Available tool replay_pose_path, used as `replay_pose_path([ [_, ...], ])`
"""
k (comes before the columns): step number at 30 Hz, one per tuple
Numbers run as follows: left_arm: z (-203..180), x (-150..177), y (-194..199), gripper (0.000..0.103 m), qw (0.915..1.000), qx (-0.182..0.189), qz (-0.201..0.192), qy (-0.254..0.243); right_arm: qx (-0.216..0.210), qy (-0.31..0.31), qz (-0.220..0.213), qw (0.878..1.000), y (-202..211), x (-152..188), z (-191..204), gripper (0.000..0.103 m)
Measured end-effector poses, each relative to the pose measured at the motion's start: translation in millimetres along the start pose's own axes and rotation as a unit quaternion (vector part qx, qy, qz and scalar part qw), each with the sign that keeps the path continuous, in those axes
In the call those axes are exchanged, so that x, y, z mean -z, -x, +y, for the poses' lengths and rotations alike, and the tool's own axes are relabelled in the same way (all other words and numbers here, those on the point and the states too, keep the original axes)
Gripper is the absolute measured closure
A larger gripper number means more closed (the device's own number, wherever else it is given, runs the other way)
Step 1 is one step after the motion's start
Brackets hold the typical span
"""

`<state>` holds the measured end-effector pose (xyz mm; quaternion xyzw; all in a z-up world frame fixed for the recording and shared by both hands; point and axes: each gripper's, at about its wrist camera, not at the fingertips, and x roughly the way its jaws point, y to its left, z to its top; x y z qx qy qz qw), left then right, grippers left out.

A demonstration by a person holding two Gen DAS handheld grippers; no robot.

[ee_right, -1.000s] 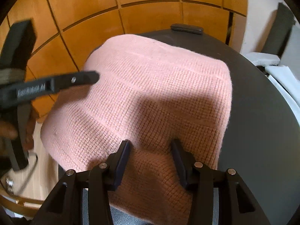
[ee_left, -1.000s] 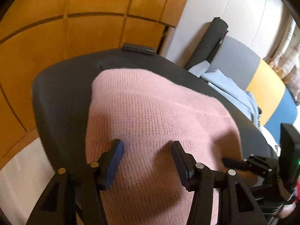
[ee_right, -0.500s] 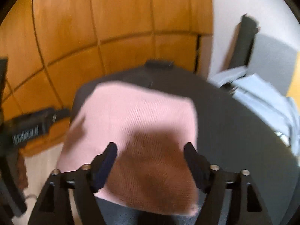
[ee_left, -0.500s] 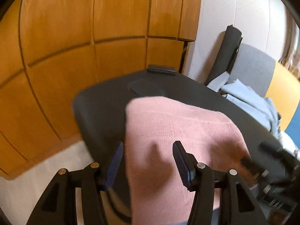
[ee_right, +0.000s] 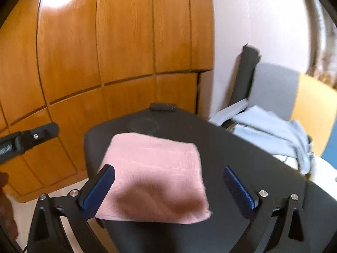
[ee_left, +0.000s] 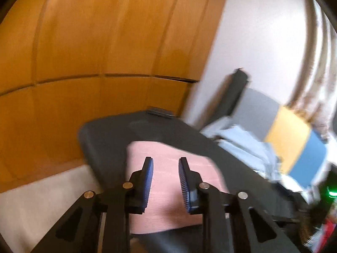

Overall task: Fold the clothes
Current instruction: 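Release the folded square and withdraw both grippers from it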

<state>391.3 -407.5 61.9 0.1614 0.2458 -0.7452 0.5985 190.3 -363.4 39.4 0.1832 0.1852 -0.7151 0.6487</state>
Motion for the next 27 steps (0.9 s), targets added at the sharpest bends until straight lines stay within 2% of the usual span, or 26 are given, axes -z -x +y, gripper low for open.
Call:
replay_pose_path([
  [1, -4.4, 4.1, -3.8, 0.080, 0.9994, -0.029, 0.007, -0.017, 0.013, 0.006, -0.005, 1.000, 0.4, 3.5, 0.7, 0.000],
  [2, -7.8, 7.9, -8.3, 0.079, 0.9987, -0.041, 0.015, -0.025, 0.024, 0.012, -0.008, 1.000, 1.2, 6.5, 1.7, 0.000],
  [7, -20.5, 22.2, -30.1, 0.078, 0.9973, -0.029, 0.060, -0.028, 0.034, 0.028, -0.006, 0.999, 26.9, 12.3, 8.3, 0.000],
  [10, -24.1, 29.6, -39.3, 0.074, 0.9963, -0.029, 0.075, -0.030, 0.039, 0.034, -0.007, 0.999, 32.4, 15.8, 11.1, 0.000],
  [21, -14.7, 37.5, -51.9, 0.072, 0.9953, -0.040, 0.088, -0.006, 0.021, 0.028, 0.011, 0.999, 24.3, 26.9, 9.4, 0.000],
  [27, -11.2, 37.9, -48.6, 0.072, 0.9965, -0.048, 0.068, 0.004, 0.014, 0.026, 0.019, 0.999, 26.1, 34.9, 6.3, 0.000],
])
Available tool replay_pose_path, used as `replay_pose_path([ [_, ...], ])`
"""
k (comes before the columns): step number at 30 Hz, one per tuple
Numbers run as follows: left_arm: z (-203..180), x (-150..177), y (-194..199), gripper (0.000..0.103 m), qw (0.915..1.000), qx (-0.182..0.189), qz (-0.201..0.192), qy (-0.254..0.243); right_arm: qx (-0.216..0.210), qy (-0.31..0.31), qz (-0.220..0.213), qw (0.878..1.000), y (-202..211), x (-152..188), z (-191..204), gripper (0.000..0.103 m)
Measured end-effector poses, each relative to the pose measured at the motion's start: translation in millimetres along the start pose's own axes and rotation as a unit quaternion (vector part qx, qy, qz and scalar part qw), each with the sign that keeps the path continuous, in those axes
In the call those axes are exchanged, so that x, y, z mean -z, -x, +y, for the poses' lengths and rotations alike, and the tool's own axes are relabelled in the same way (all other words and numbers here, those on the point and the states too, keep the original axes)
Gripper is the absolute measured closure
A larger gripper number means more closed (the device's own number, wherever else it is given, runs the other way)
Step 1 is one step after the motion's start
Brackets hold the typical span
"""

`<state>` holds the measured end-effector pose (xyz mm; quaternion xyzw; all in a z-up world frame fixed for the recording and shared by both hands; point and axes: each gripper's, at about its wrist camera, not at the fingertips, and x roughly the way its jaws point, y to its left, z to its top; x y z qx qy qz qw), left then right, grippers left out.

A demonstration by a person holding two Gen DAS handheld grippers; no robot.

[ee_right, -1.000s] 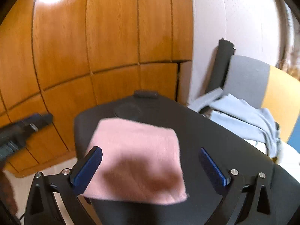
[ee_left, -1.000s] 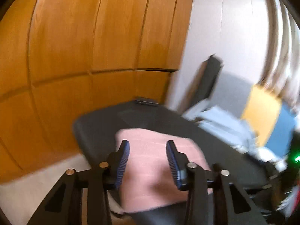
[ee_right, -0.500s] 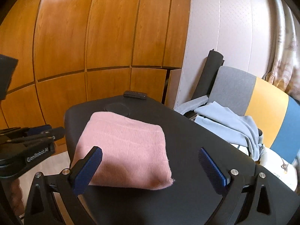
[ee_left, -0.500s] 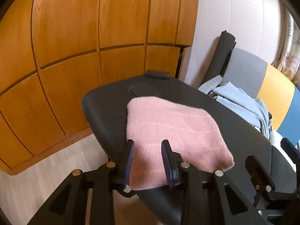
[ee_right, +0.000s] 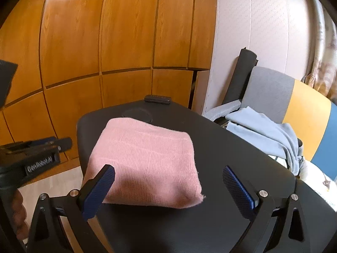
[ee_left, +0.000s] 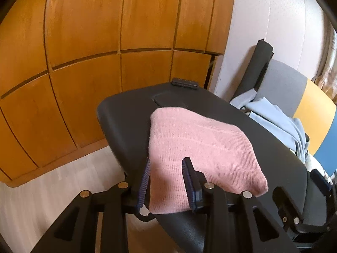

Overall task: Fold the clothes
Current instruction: 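Release the folded square and withdraw both grippers from it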

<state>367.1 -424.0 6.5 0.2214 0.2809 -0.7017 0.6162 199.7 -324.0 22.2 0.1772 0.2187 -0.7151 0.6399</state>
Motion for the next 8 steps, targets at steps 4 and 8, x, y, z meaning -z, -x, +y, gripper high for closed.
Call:
replay_pose_path([
  [4, 5.2, -0.8, 3.8, 0.074, 0.9999, -0.005, -0.014, 0.008, -0.003, -0.008, 0.009, 1.000, -3.1, 3.8, -3.2, 0.000],
  [8, -1.3, 1.4, 7.6, 0.074, 0.9988, -0.036, -0.032, -0.012, -0.002, -0.009, 0.011, 1.000, -2.2, 7.0, -5.6, 0.000],
])
